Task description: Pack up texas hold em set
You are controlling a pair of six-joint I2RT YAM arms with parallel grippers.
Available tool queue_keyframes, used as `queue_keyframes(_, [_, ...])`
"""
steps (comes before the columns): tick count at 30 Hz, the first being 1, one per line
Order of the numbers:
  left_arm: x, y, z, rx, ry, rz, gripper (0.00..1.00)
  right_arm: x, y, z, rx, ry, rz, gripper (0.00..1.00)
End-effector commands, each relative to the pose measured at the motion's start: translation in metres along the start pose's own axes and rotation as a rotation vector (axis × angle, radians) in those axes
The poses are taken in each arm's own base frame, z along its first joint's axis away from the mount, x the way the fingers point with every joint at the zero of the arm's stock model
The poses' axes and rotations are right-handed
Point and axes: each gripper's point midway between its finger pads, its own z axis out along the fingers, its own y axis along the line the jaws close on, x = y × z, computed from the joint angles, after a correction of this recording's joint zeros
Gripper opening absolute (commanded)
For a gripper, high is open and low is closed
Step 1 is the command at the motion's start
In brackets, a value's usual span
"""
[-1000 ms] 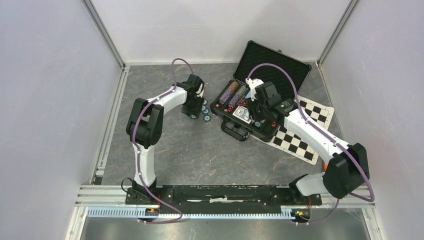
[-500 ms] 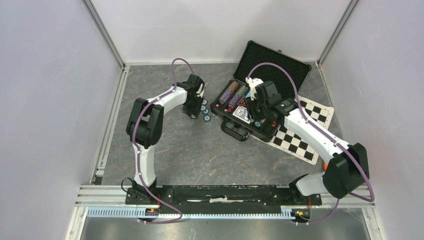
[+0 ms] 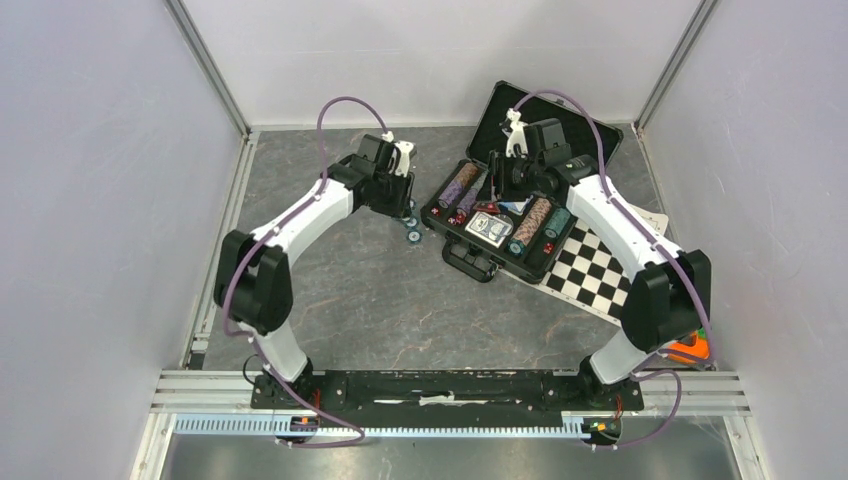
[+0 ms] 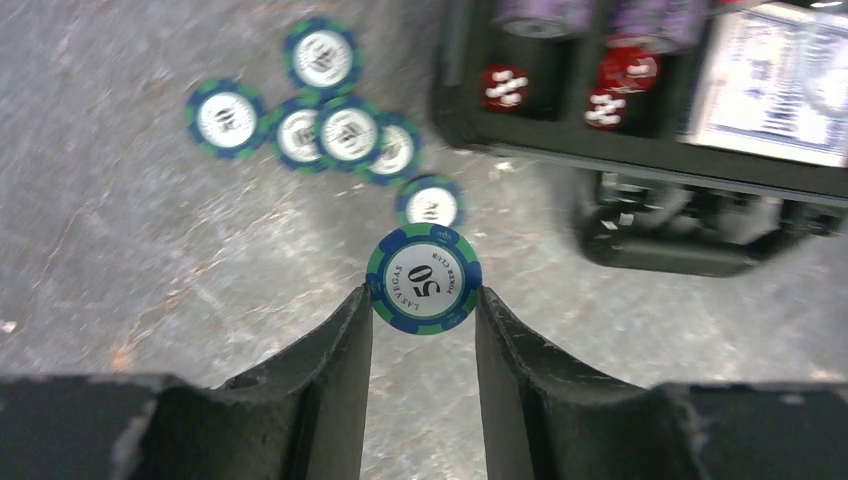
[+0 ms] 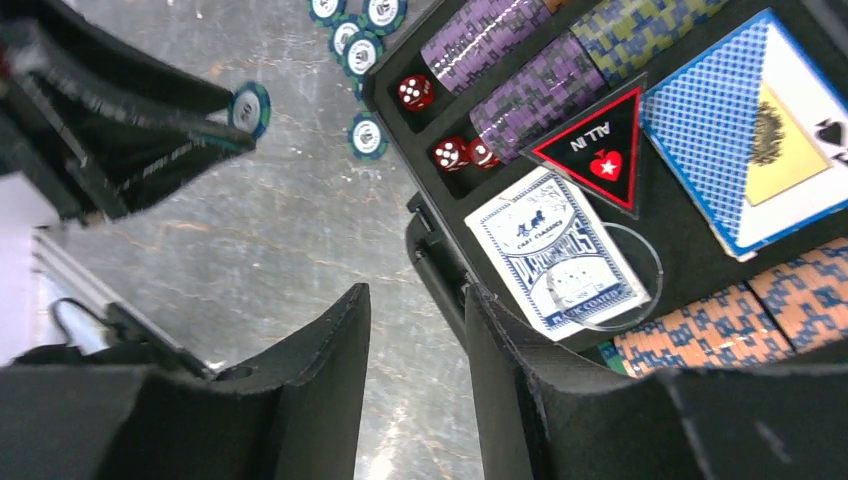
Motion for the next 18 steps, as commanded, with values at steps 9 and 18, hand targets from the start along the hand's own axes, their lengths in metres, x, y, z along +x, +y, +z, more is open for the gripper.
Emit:
queue_keyframes(9, [-0.036, -0.124, -0.047, 0.445, -0.308, 0.120, 0.40, -0.008, 0.041, 0.008, -0.263, 0.029, 0.315, 0.50])
queue_keyframes(18, [-0.005, -0.114, -0.025, 0.358, -0.181, 0.068, 0.66, 0.031, -0.024, -0.010, -0.004, 0.091, 0.212, 0.56])
